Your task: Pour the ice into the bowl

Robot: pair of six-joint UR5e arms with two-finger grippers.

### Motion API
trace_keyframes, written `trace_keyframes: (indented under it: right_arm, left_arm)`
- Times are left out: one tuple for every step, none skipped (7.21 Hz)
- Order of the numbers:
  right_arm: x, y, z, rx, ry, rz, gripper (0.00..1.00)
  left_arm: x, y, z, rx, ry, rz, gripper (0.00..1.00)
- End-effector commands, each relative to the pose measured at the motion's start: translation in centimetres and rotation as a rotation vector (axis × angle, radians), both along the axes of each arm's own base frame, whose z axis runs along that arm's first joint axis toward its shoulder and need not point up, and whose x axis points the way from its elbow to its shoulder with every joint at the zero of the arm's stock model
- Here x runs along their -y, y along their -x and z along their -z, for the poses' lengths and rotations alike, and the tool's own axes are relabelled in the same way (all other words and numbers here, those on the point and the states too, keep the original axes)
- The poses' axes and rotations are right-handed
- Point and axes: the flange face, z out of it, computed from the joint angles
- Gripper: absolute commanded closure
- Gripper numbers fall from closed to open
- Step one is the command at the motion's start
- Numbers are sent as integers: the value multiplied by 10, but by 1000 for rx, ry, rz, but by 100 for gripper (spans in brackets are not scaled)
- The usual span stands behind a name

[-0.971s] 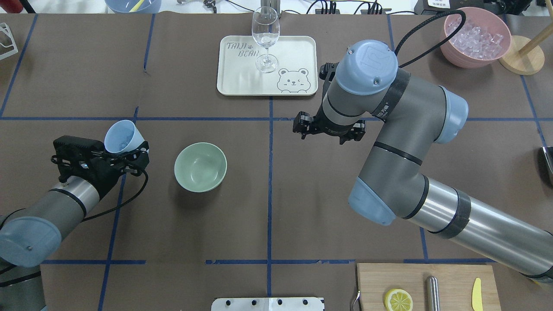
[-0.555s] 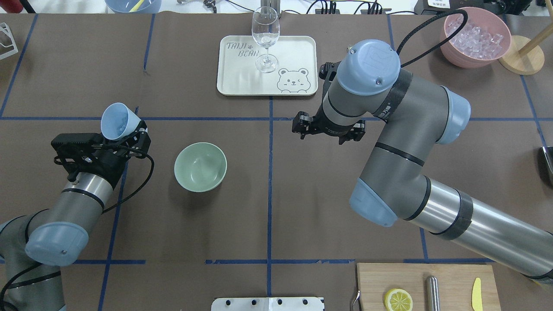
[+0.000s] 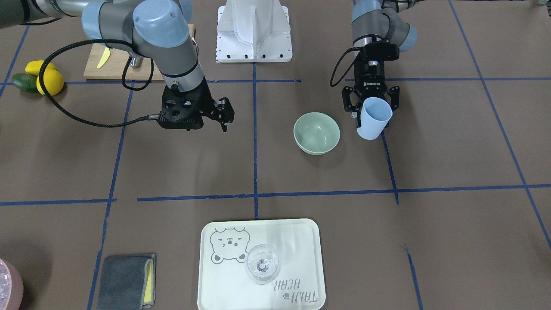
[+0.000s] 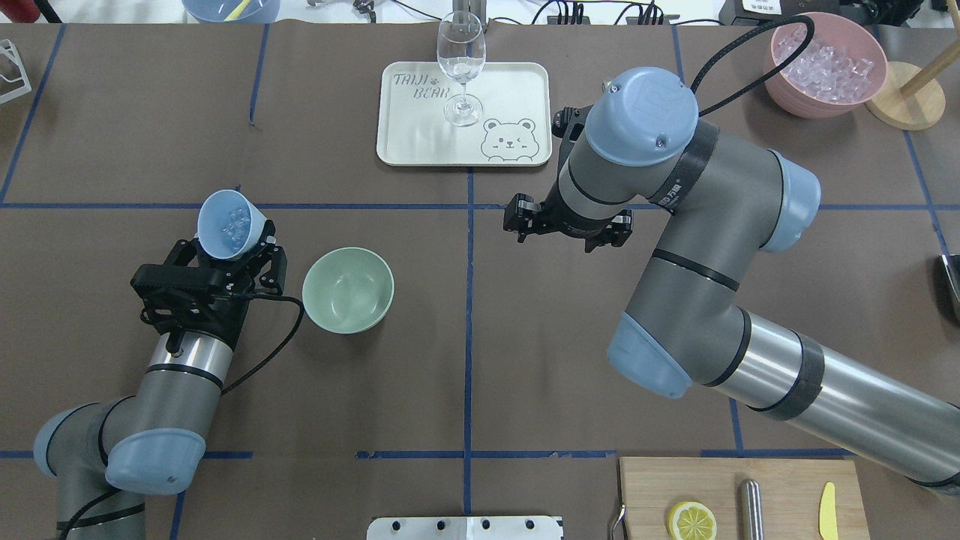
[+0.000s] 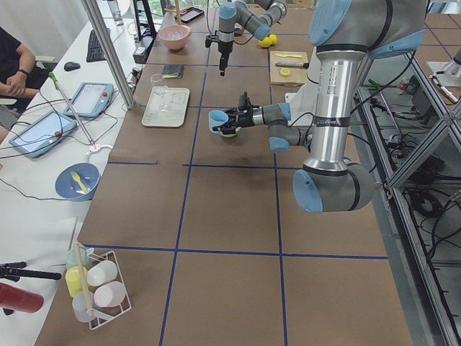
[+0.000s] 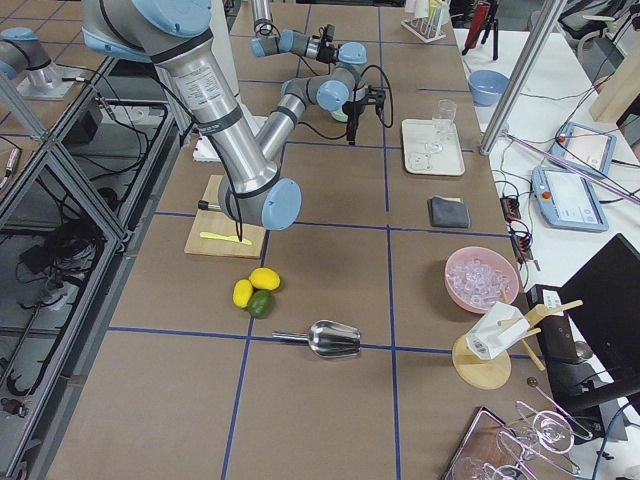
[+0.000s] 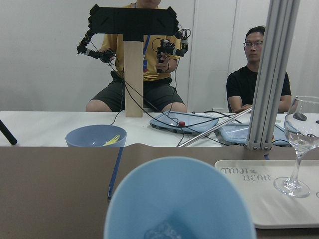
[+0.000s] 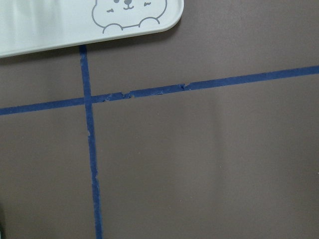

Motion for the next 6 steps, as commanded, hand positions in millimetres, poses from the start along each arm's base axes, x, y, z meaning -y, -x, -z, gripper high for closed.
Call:
trace_keyframes:
  right_arm:
    - [-2,-1,2,6,-1,0,0]
    - [-2,-1,2,6,-1,0,0]
    - [-2,-1,3,7,-2,0,0]
    - [-2,-1,3,7,-2,0,0]
    - [-2,-1,4,8,-3,0,0]
    - [-2,-1,5,9,-4,0,0]
  left_arm:
    - [0,-8,-14,242,-49,36,100]
    - [1,-13,-17,418,-74,21,100]
    - [2,-12,-11,592,-104,36,100]
    - [3,-12,-15,704,-114,50,100]
    - [3,-14,-17,846,-126,28,100]
    - [3,-14,-17,982,-139,6,100]
